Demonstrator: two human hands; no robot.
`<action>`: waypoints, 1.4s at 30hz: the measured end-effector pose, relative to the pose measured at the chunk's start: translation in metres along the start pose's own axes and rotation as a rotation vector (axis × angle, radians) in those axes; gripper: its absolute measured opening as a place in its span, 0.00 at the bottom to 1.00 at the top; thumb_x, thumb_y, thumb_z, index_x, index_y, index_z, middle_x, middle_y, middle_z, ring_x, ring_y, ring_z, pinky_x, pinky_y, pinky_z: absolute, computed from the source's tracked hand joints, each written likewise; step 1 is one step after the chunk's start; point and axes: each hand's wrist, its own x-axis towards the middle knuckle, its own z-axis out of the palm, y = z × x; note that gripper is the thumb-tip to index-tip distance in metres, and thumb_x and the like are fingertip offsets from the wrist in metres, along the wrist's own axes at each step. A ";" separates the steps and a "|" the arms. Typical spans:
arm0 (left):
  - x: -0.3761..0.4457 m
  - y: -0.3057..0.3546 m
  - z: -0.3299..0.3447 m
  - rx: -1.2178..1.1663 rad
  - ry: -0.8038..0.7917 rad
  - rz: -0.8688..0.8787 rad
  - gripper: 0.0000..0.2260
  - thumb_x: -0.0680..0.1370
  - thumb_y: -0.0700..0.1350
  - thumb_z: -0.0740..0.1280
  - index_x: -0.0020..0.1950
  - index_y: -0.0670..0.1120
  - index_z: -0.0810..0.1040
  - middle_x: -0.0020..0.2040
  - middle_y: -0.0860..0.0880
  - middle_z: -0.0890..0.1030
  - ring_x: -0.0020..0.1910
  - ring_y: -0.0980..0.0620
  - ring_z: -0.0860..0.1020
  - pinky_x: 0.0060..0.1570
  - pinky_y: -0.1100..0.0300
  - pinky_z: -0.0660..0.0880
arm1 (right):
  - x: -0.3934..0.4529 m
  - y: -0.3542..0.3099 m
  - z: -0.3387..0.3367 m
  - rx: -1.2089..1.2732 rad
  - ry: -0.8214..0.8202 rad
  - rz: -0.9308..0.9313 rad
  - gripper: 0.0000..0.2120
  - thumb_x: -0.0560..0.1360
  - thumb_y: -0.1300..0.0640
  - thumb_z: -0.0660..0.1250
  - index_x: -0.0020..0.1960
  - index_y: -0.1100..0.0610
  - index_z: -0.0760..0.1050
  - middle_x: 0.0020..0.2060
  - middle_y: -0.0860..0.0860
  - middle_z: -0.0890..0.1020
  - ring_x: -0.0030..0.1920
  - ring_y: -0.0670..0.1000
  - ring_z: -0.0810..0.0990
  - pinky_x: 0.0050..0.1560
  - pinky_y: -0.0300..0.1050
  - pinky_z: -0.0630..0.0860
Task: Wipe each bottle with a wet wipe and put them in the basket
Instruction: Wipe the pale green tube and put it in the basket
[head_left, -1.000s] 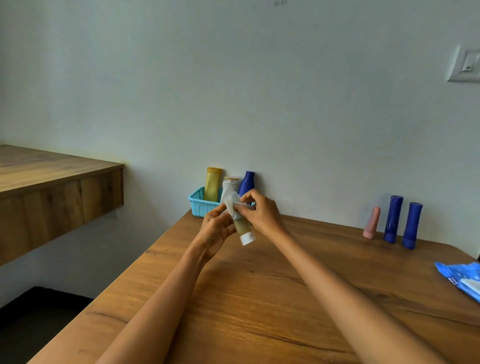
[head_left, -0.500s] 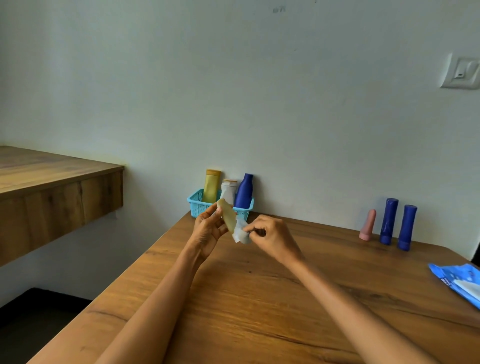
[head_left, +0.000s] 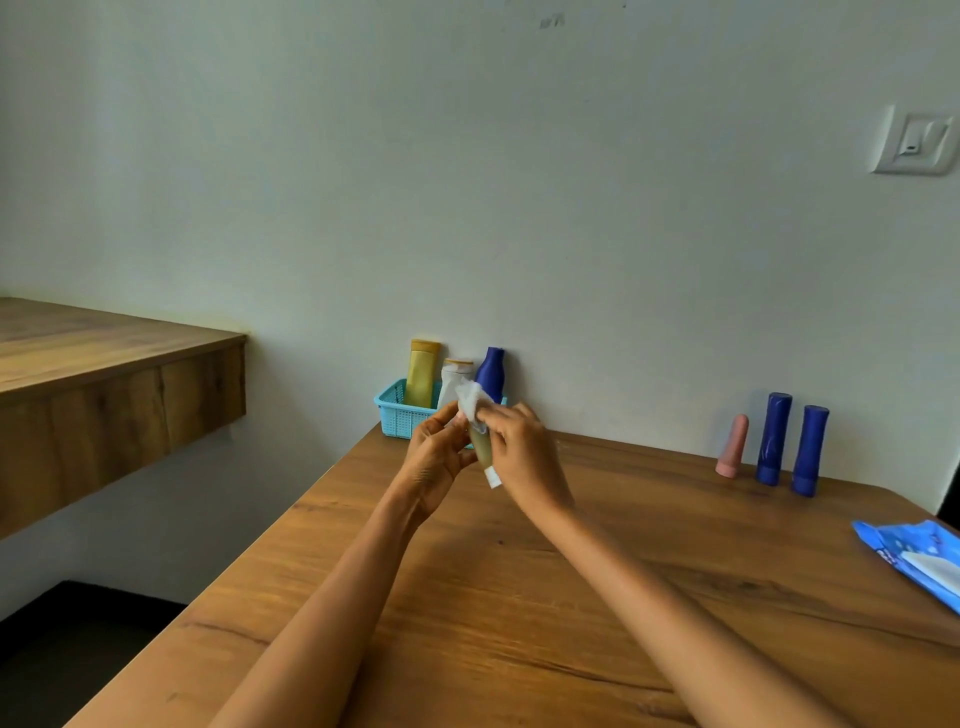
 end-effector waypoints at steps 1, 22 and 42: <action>0.000 0.000 0.000 -0.013 0.013 0.008 0.12 0.73 0.41 0.65 0.55 0.44 0.79 0.47 0.45 0.85 0.45 0.50 0.83 0.42 0.56 0.81 | -0.007 -0.001 -0.002 -0.005 0.008 -0.034 0.16 0.76 0.65 0.63 0.62 0.57 0.76 0.50 0.56 0.82 0.47 0.53 0.79 0.45 0.38 0.74; 0.001 -0.001 -0.003 -0.068 0.014 -0.040 0.12 0.75 0.39 0.62 0.58 0.42 0.77 0.47 0.44 0.85 0.45 0.49 0.84 0.42 0.56 0.81 | 0.002 0.003 -0.002 -0.026 -0.007 0.058 0.16 0.76 0.66 0.61 0.61 0.57 0.77 0.55 0.55 0.81 0.53 0.52 0.77 0.51 0.37 0.70; -0.001 -0.002 -0.001 -0.036 -0.045 -0.094 0.15 0.75 0.42 0.63 0.61 0.44 0.77 0.51 0.44 0.84 0.49 0.48 0.83 0.45 0.54 0.80 | 0.032 0.014 -0.022 -0.103 -0.149 0.033 0.09 0.74 0.64 0.64 0.54 0.58 0.77 0.54 0.53 0.76 0.50 0.51 0.76 0.47 0.44 0.76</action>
